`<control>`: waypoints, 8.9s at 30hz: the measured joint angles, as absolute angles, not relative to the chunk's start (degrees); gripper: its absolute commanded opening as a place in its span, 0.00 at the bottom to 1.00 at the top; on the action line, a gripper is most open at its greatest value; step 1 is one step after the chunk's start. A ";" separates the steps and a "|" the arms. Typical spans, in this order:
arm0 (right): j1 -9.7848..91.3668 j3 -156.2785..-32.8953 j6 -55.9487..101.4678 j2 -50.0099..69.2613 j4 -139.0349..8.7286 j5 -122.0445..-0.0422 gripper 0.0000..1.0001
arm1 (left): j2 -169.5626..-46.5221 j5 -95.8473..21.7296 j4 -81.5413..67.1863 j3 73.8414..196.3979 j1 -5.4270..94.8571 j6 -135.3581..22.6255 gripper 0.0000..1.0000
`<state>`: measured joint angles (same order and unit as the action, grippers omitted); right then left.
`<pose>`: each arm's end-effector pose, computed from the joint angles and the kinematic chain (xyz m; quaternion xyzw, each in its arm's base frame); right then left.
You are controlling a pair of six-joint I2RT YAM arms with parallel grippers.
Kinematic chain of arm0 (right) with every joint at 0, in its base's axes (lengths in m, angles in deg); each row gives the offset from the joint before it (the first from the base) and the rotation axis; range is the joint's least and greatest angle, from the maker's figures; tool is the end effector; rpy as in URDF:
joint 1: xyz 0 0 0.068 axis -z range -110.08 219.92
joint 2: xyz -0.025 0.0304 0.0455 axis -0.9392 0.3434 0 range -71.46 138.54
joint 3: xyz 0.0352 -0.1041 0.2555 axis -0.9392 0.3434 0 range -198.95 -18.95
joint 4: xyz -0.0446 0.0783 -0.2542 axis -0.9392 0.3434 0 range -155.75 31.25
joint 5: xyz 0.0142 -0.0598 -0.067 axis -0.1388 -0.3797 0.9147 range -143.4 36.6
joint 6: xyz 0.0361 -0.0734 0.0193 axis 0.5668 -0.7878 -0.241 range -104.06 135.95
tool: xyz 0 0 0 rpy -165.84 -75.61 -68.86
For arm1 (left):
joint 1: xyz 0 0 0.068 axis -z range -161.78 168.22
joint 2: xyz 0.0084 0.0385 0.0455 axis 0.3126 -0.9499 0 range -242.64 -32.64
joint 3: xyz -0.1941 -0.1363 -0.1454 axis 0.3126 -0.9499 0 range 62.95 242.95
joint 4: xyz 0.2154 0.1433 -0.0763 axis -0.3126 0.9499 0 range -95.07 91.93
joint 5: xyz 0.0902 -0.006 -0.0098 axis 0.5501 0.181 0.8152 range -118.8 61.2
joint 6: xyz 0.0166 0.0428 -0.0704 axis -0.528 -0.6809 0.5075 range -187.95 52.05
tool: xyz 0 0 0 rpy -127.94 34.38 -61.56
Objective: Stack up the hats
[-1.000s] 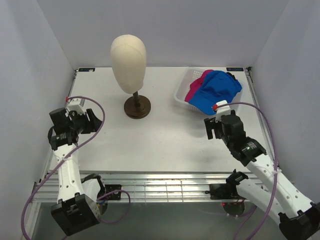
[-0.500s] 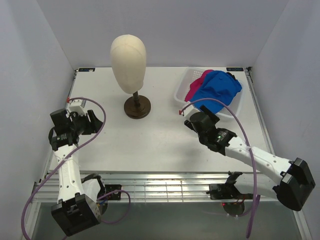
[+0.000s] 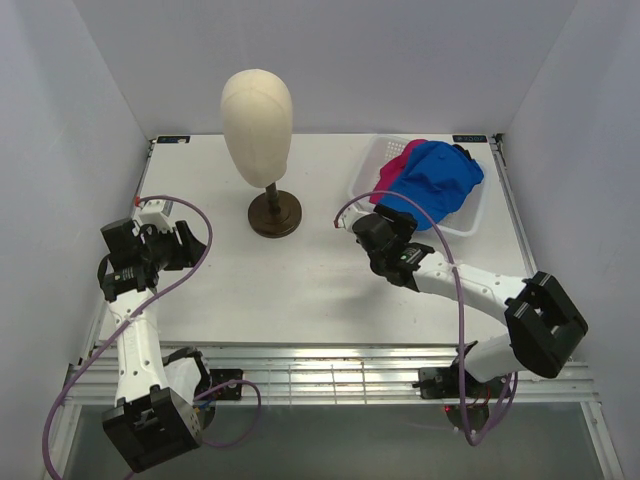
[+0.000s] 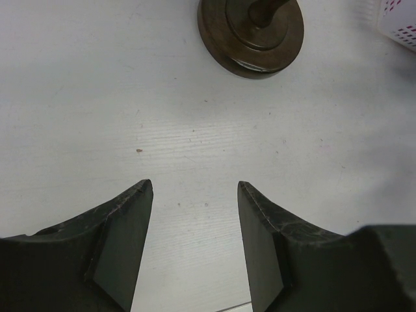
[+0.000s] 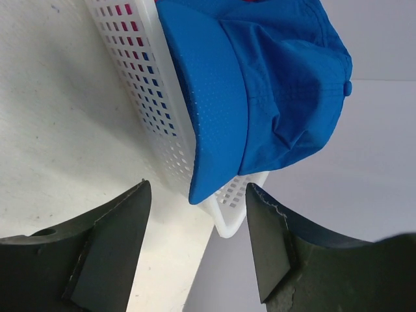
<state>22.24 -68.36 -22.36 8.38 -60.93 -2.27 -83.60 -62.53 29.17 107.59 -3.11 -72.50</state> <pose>0.2577 0.1979 0.2327 -0.4010 0.7212 -0.3481 0.4447 0.2122 0.0390 0.2666 -0.0067 0.8777 -0.1673 0.4490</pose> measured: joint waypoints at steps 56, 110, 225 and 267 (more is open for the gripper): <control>36.23 -134.24 -42.36 24.60 -73.37 -4.21 0.08 | -85.87 -65.27 29.67 107.81 -3.11 -73.33 0.66; 3.27 -107.57 -83.19 31.13 -118.87 -22.73 0.08 | -86.70 -66.18 30.96 108.97 -1.53 -74.60 0.66; 61.95 -99.00 0.15 29.62 -53.83 -52.60 0.77 | -88.93 -67.23 32.36 109.39 -1.47 -75.65 0.66; 63.81 -100.51 -10.21 15.90 -55.42 -55.14 0.08 | -90.48 -80.63 43.09 125.84 -1.47 -82.67 0.57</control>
<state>63.81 -100.51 -10.21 15.90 -55.42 -55.14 -90.48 -80.63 43.09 125.84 -1.47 -82.67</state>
